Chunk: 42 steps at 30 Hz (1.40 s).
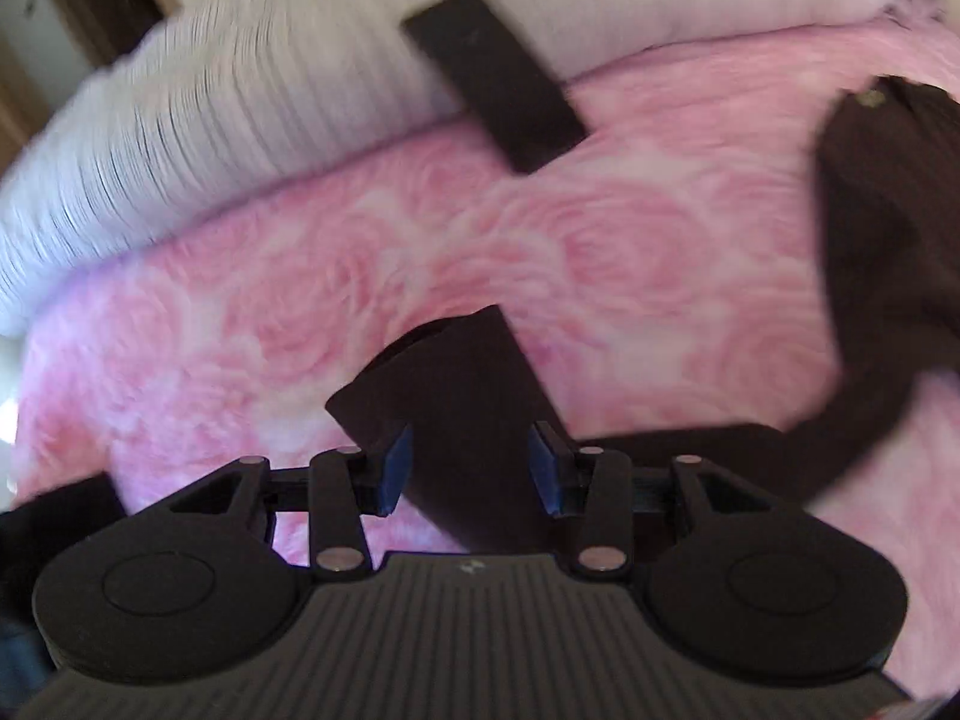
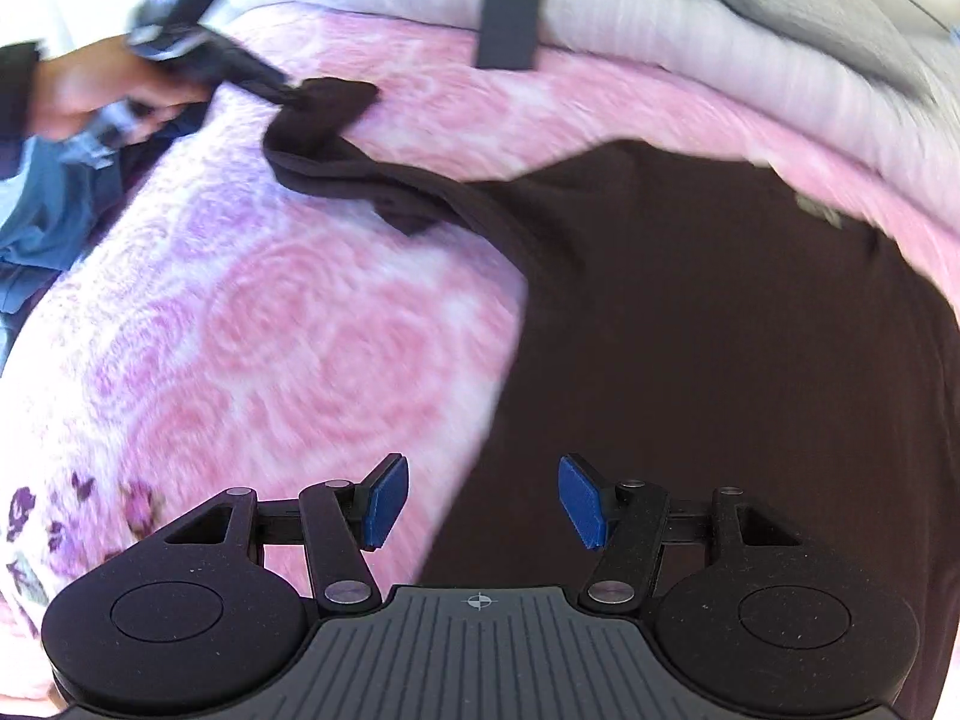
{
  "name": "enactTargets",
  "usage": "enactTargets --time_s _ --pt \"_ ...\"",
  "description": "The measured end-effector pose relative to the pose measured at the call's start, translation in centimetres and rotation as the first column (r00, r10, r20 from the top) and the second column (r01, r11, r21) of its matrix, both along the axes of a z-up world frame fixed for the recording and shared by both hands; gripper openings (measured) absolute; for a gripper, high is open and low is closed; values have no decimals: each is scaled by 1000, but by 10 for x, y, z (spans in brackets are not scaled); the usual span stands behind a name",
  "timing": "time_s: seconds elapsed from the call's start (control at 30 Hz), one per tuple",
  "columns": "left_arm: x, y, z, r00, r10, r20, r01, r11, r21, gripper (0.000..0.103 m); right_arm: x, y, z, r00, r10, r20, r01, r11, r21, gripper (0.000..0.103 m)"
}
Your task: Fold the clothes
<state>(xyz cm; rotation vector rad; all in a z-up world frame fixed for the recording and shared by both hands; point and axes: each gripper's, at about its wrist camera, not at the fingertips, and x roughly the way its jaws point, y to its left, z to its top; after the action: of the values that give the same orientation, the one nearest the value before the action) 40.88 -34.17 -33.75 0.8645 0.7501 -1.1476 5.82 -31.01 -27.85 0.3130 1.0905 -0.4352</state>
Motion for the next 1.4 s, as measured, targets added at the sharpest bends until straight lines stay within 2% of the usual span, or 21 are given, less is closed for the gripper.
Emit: enactTargets --time_s 0.03,0.07,0.17,0.3,0.37,0.47,0.53,0.63,0.67,0.77,0.83,0.9,0.97,1.0,1.07,1.13,1.17,1.2,1.23,1.27,1.4 --pt "6 -4 -6 999 16 -29 -16 1000 13 9 5 -1 -2 1000 3 -7 -3 1000 -3 60" --pt "11 -6 -10 998 33 -54 -32 999 10 2 9 -2 -4 1000 -1 -15 1 1000 -2 60" --pt "22 21 13 993 86 -79 -96 985 -146 0 18 -8 -11 999 -16 -40 16 1000 0 60" --pt "21 107 61 975 205 -90 -224 905 -361 0 25 -22 -17 996 -78 -47 80 996 43 60" --pt "10 153 72 964 250 -93 -267 882 -388 1 30 -29 -21 993 -110 -43 113 991 76 60" --pt "-11 208 66 943 312 -111 -332 898 -289 1 41 -36 -26 989 -146 -29 149 981 123 60" --pt "-21 237 54 920 370 -126 -388 902 -187 1 53 -38 -28 989 -146 -20 147 978 146 60" --pt "-27 265 36 873 456 -173 -467 883 -33 8 70 -36 -32 997 -81 -9 81 984 155 60" --pt "-29 269 37 871 459 -175 -470 882 -28 9 76 -35 -33 998 -56 -7 57 986 154 60" --pt "-27 259 45 890 419 -180 -437 896 -75 24 84 -32 -35 1000 -17 2 16 989 146 60" --pt "-18 236 45 921 355 -158 -374 921 -108 30 85 -33 -35 1000 -11 7 10 990 141 60" --pt "-9 204 42 962 259 -89 -268 957 -108 35 84 -33 -35 1000 -10 8 9 990 138 60" --pt "0 174 31 995 102 -10 -103 993 -58 36 81 -33 -34 1000 -8 2 8 992 129 60" --pt "6 160 26 1000 17 21 -16 1000 -26 37 80 -34 -34 1000 -7 -3 8 992 123 60" --pt "19 137 11 992 -110 56 107 992 62 38 75 -35 -34 1000 -14 -13 15 994 111 60" --pt "34 117 -7 981 -190 45 180 970 166 36 69 -37 -35 1000 -21 -23 23 995 99 60" --pt "41 111 -12 979 -203 8 197 960 197 36 67 -39 -37 999 -32 -29 35 995 95 60" --pt "48 107 -13 980 -194 -46 200 958 204 29 64 -40 -39 998 -46 -36 49 994 93 60" --pt "54 104 -14 978 -185 -101 203 956 210 11 62 -41 -41 997 -60 -42 63 994 91 60" --pt "59 102 -14 976 -172 -135 198 956 215 3 61 -42 -42 996 -71 -46 75 993 92 60" --pt "58 121 -8 994 -90 -66 102 969 225 3 57 -45 -47 992 -113 -59 118 988 100 60"
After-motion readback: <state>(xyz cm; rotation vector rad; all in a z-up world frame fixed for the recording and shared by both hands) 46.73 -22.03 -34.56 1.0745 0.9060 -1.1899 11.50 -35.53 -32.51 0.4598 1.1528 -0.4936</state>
